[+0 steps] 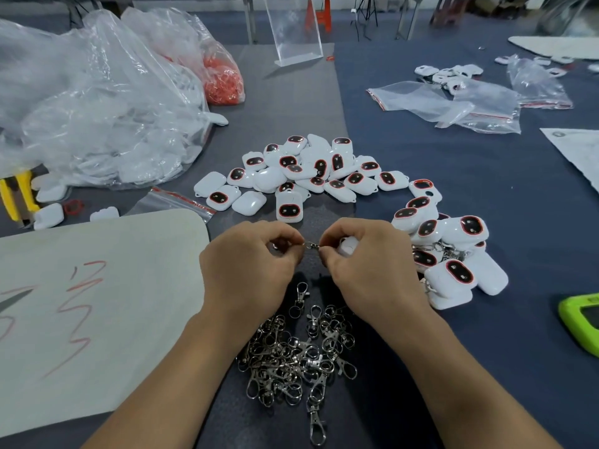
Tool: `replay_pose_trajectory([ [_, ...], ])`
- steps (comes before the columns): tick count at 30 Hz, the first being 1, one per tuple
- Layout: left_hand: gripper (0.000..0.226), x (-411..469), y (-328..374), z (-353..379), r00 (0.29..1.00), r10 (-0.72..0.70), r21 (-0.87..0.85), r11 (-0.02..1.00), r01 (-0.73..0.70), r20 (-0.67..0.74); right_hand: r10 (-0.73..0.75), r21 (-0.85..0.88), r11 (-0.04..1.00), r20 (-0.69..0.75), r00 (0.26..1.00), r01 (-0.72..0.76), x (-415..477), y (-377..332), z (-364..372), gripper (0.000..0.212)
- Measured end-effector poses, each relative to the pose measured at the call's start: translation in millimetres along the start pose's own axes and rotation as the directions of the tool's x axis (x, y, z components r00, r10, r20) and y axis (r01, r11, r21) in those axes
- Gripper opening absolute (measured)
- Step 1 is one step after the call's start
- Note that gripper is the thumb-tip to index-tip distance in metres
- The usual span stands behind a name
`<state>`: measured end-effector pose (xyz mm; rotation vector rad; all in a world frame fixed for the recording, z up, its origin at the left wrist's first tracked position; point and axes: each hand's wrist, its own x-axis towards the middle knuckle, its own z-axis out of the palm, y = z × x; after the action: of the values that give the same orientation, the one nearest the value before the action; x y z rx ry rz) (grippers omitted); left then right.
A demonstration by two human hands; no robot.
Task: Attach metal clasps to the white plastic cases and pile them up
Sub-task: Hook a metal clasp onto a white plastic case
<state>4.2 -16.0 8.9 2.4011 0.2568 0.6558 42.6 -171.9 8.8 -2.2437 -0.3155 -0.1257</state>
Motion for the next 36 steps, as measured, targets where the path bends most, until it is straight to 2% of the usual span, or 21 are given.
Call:
replay_pose_trajectory([
  [3, 0.024, 2, -3, 0, 0.999, -0.004, -0.085, 0.996, 0.008, 0.049, -0.067, 0.08, 0.994, -0.037, 0.997, 0.07, -2, -1, -1, 0.013],
  [6, 0.013, 2, -3, -1, 0.994, 0.068, -0.161, 0.985, -0.053, 0.088, -0.115, 0.062, 0.991, -0.066, 0.991, 0.119, -3, -3, -1, 0.013],
  [10, 0.013, -4, -1, -3, 0.98, 0.199, -0.109, 0.974, -0.2, -0.018, -0.105, 0.001, 0.994, -0.058, 0.993, 0.106, -3, -3, 1, 0.007],
  [14, 0.018, -6, -2, -2, 0.952, 0.305, -0.062, 0.95, -0.306, -0.022, -0.057, 0.073, 0.995, -0.065, 0.996, 0.062, -2, -4, 1, 0.009],
  [17, 0.028, -8, -2, -2, 0.965, 0.26, -0.09, 0.961, -0.261, -0.022, 0.002, 0.117, 0.993, -0.039, 0.999, 0.003, -1, -5, 3, 0.01],
  [21, 0.036, -7, 0, -1, 0.993, 0.115, -0.221, 0.969, -0.111, 0.003, 0.036, 0.2, 0.979, -0.018, 0.999, -0.032, 2, -5, 3, 0.014],
  [23, 0.029, -4, 1, 0, 0.999, 0.03, -0.296, 0.955, -0.02, 0.028, 0.093, 0.357, 0.931, -0.027, 0.995, -0.077, 3, -4, 4, 0.017],
  [25, 0.019, -2, 2, 2, 0.998, 0.011, -0.359, 0.933, 0.012, 0.06, 0.162, 0.523, 0.841, -0.007, 0.987, -0.134, 3, -6, 5, 0.014],
  [27, 0.019, -1, 3, 2, 0.997, -0.001, -0.419, 0.907, 0.033, 0.075, 0.195, 0.611, 0.771, 0.041, 0.98, -0.179, 1, -8, 7, 0.008],
  [29, 0.022, 0, 2, 1, 0.996, -0.024, -0.482, 0.874, 0.062, 0.085, 0.197, 0.599, 0.777, 0.059, 0.979, -0.192, 1, -9, 6, 0.006],
  [32, 0.024, 1, 2, 1, 0.994, -0.051, -0.505, 0.858, 0.093, 0.096, 0.169, 0.506, 0.846, 0.043, 0.985, -0.167, 1, -8, 4, 0.012],
  [36, 0.01, -2, 3, 0, 0.999, -0.022, -0.353, 0.935, 0.036, 0.045, 0.104, 0.371, 0.926, -0.067, 0.992, -0.071, -1, -9, 5, 0.016],
])
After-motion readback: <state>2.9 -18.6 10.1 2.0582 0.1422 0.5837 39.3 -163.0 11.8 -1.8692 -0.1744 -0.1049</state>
